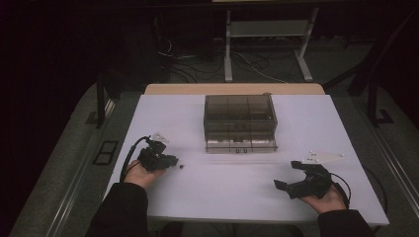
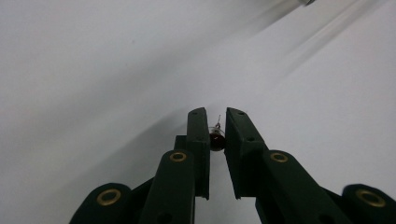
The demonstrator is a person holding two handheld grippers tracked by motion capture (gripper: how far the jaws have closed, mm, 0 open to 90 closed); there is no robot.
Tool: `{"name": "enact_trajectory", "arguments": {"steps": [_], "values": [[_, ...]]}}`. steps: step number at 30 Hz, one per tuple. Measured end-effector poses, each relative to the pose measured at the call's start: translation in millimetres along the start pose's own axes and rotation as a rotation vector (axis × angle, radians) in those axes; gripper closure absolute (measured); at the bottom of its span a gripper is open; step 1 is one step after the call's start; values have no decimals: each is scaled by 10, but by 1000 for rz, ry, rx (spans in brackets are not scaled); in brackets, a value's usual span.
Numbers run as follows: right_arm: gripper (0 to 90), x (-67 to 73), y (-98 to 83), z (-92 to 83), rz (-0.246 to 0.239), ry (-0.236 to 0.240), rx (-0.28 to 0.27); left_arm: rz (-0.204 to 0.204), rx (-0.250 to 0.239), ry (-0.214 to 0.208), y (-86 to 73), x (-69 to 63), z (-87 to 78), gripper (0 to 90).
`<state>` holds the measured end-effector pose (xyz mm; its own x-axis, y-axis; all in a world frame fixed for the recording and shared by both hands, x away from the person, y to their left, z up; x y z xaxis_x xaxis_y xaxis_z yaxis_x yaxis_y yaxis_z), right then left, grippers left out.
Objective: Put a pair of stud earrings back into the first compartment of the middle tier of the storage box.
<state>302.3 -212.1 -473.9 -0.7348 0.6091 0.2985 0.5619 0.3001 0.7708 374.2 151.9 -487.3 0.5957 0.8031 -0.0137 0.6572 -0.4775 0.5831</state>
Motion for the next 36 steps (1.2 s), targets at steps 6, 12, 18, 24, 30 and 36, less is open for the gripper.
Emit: {"name": "enact_trajectory", "arguments": {"steps": [6,12,18,24,30,36], "values": [[4,1,1,0,-1,1,0,16,-20,-18,106,-26,-100,790],[4,6,3,2,-1,2,0,26,-32,-31,210,-49,-206,790],[4,0,2,-4,1,1,-1,40,-38,-29,304,-59,-289,790],[4,1,2,-6,4,3,-1,52,-51,-27,432,-81,-371,790],[4,0,2,-10,7,2,-3,70,-68,-26,586,-117,-443,790],[4,5,0,-12,14,4,-1,92,-85,-30,745,-173,-503,790]]}}
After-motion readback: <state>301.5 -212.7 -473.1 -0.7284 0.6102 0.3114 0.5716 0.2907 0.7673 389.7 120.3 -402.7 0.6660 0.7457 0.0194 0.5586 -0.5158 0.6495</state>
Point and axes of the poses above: each handheld gripper's, and its own axes: z roughly forward along the jaws, y roughly out of its top, x roughly to its left, the point moved 9 cm from there along z, roughly forward along the jaws, and after that the axes turned 9 degrees about y, right-handed, at the moved point
